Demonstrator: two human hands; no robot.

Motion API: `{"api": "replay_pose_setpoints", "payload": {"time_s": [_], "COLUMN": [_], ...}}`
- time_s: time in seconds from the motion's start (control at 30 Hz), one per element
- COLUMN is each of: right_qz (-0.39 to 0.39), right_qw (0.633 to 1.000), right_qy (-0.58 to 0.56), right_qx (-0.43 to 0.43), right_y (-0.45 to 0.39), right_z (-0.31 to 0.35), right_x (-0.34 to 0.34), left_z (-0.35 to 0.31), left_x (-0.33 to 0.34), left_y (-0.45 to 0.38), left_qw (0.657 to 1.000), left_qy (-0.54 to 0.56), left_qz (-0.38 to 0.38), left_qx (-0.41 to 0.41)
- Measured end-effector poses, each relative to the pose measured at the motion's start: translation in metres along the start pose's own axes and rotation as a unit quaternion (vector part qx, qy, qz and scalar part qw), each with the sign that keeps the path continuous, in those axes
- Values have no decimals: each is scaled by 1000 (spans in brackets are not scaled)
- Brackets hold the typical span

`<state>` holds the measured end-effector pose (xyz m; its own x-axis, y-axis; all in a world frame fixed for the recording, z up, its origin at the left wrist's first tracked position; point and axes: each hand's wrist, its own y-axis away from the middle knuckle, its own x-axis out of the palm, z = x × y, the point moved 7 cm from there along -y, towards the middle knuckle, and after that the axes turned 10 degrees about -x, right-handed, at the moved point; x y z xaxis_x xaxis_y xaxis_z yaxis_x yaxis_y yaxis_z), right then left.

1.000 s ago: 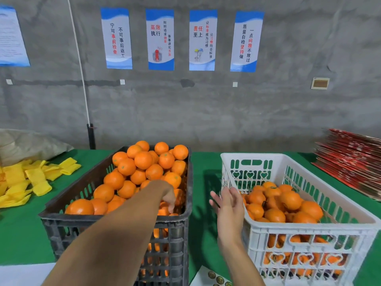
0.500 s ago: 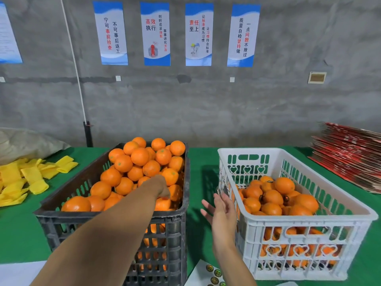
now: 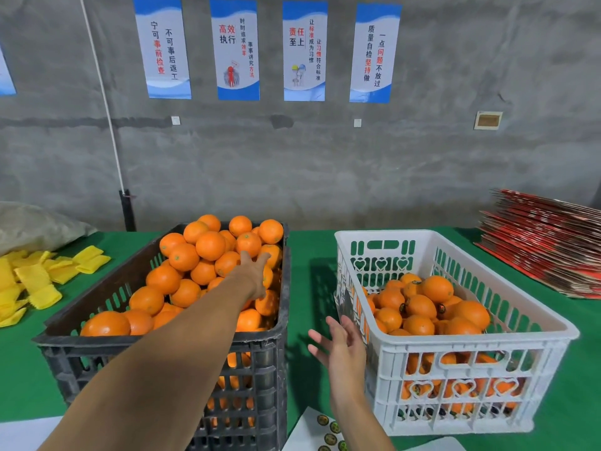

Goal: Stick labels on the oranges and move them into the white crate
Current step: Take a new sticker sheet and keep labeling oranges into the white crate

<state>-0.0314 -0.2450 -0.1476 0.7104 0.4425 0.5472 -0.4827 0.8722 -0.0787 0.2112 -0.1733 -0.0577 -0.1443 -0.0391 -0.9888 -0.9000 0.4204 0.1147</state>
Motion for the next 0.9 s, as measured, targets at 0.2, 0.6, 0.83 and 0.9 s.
{"api": "replay_pose_setpoints", "payload": {"time_s": [0.2,0.6,0.83,0.9], "right_qz": [-7,192,265,281], "right_qw": [1000,873,712,692], "right_qy": [2,443,625,636], "right_qx": [24,-62,-178,-194], "right_y": [2,15,37,41], "right_z": [-10,-20,-23,-30], "right_x": [-9,-41,-54,-59], "left_z": [0,18,33,34], "left_x": [-12,-52,-6,1], "left_y": [15,75,96,93], "left_qw": [998,997,992,990], "left_qy": [4,55,105,108], "left_qz": [-55,-24,69,94], "left_qx": [-22,-51,-15,0]}}
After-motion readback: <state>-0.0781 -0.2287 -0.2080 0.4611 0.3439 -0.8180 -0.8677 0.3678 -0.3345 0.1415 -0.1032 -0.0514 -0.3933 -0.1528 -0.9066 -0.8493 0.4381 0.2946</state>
